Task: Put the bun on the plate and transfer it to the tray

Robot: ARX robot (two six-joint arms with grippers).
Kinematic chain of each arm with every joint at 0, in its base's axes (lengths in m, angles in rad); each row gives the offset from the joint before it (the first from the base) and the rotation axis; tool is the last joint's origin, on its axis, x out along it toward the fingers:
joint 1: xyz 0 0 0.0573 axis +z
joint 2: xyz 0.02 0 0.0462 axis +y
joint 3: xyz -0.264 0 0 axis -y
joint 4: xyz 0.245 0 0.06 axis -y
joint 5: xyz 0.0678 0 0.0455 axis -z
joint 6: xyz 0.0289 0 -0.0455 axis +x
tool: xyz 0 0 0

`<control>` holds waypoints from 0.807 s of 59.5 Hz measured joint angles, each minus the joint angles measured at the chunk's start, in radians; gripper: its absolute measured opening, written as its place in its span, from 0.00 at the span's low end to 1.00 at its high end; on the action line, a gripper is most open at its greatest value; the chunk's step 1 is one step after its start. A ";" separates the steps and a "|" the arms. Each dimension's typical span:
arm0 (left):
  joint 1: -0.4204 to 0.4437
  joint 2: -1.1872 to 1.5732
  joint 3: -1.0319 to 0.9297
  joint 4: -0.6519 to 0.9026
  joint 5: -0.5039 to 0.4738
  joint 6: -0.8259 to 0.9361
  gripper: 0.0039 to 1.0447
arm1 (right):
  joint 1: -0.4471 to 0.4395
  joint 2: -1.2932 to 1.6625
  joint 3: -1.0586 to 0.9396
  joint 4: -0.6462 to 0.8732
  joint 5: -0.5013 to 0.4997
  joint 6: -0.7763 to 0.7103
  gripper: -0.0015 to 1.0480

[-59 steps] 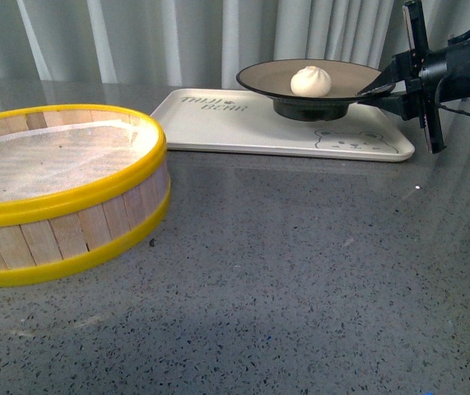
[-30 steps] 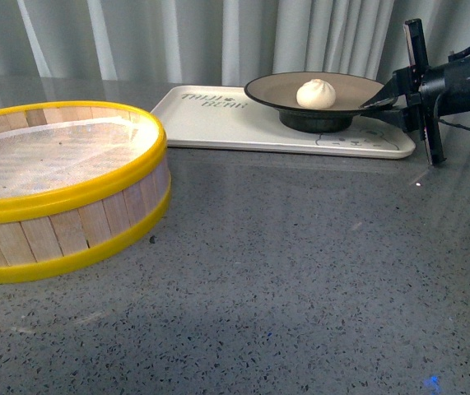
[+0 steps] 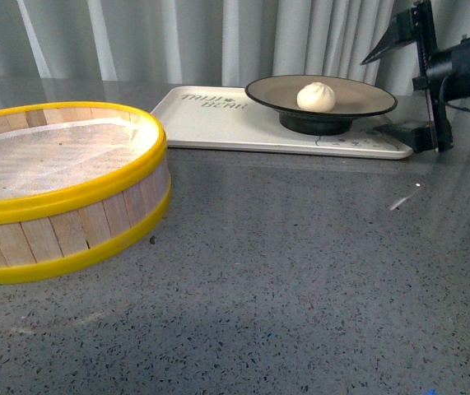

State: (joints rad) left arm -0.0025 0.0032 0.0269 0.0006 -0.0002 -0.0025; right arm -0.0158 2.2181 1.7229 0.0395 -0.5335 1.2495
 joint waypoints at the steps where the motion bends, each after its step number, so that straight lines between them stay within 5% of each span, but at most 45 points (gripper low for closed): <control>1: 0.000 0.000 0.000 0.000 0.000 0.000 0.94 | -0.001 -0.011 -0.001 -0.005 0.013 0.000 0.93; 16: 0.000 0.000 0.000 0.000 0.000 0.000 0.94 | -0.034 -0.219 -0.107 -0.048 0.217 -0.062 0.92; 27: 0.000 0.000 0.000 0.000 0.000 0.000 0.94 | -0.136 -0.548 -0.341 0.031 0.460 -0.391 0.92; 36: 0.000 0.000 0.000 0.000 0.000 0.000 0.94 | -0.263 -0.755 -0.588 0.281 0.563 -0.730 0.92; 44: 0.000 0.000 0.000 0.000 0.000 0.000 0.94 | -0.431 -0.910 -0.850 0.544 0.508 -1.059 0.92; 48: 0.000 0.000 0.000 0.000 0.000 0.000 0.94 | -0.513 -0.978 -0.934 0.472 0.234 -1.156 0.80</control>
State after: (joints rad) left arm -0.0025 0.0032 0.0269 0.0006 -0.0006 -0.0025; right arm -0.5293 1.2404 0.7887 0.5114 -0.2993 0.0937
